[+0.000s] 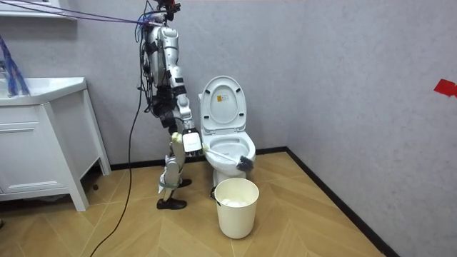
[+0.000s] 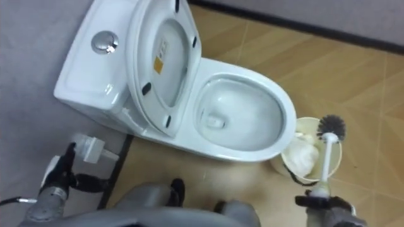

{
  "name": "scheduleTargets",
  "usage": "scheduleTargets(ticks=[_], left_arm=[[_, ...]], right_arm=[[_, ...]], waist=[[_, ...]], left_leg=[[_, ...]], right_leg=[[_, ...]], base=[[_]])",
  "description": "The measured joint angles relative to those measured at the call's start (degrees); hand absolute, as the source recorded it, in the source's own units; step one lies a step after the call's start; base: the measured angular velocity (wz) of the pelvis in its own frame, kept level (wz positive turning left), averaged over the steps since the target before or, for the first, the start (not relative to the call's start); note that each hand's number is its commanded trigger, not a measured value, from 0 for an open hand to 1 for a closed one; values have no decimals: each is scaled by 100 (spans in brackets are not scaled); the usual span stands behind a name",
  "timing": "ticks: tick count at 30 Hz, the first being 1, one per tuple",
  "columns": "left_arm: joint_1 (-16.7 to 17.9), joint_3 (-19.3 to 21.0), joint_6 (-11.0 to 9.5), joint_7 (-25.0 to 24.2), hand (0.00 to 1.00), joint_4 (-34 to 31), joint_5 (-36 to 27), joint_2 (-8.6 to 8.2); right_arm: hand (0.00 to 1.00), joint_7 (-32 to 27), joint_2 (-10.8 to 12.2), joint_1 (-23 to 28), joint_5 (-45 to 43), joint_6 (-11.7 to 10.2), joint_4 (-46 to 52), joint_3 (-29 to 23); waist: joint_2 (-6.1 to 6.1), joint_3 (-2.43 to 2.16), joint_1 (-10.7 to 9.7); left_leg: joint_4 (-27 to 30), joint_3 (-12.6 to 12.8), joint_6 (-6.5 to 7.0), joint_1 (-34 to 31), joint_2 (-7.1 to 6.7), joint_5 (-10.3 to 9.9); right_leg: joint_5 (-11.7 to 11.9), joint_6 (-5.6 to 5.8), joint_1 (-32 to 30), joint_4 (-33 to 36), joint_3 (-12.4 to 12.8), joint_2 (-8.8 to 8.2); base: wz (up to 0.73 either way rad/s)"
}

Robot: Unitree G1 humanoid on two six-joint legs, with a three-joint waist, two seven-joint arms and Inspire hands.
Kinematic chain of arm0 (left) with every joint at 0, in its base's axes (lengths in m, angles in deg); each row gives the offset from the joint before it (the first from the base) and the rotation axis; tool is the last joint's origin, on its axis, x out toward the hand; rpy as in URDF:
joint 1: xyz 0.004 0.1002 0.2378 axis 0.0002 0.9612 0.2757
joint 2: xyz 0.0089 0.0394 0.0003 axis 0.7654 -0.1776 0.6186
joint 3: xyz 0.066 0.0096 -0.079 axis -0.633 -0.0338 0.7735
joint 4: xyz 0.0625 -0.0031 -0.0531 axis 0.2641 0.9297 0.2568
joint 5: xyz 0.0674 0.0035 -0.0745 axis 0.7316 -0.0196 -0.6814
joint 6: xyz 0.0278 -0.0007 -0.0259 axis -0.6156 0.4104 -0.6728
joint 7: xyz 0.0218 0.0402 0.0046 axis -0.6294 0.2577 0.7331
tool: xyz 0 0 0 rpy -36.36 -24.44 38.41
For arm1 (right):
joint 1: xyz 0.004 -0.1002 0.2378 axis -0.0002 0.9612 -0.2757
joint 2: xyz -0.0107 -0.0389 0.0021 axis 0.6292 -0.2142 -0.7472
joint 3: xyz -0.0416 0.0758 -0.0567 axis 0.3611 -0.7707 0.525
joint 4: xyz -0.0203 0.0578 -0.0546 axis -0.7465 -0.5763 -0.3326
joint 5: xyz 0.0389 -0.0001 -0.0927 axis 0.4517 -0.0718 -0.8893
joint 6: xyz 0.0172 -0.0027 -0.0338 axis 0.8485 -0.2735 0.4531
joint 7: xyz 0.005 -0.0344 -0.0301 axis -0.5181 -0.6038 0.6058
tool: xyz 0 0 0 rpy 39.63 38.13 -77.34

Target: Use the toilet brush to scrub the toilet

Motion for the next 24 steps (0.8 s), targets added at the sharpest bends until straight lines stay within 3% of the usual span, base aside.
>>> scheduleTargets(ticks=[3,6,10,14,15,24], left_arm=[[109,182,-52,42,0,-537,574,-215],[228,184,-264,369,0,-1020,876,-223],[277,253,-449,714,0,-1537,1525,-236],[257,320,-933,1092,0,-2294,1977,-240],[257,381,-1056,1168,0,-2421,2064,-239],[144,220,-1373,1544,0,-2710,2492,-215]], right_arm=[[100,-8,20,42,-41,-34,116,-194],[100,-116,54,72,-156,-195,327,-270],[100,-230,94,85,-447,-441,609,-325],[100,-319,120,13,-838,-714,642,-362],[100,-317,145,-20,-1090,-763,643,-365],[100,-319,223,-140,-3349,-1075,1124,-67]], waist=[[-25,-6,63],[-32,14,62],[-12,4,79],[-10,3,258],[-22,1,288],[53,9,417]], left_leg=[[27,-18,-21,114,0,-14],[31,-76,-53,313,13,-49],[58,-165,-100,404,60,-114],[159,-214,-154,376,133,-149],[168,-227,-166,372,142,-150],[291,-281,-218,365,141,-186]], right_leg=[[-5,-8,182,-21,-40,0],[-10,-18,422,-154,-55,56],[-14,-43,569,-227,-65,117],[22,-109,629,-293,-122,197],[15,-122,629,-291,-137,209],[-37,-188,696,-279,-211,250]], base=[[9],[6],[4],[1],[6],[4]])
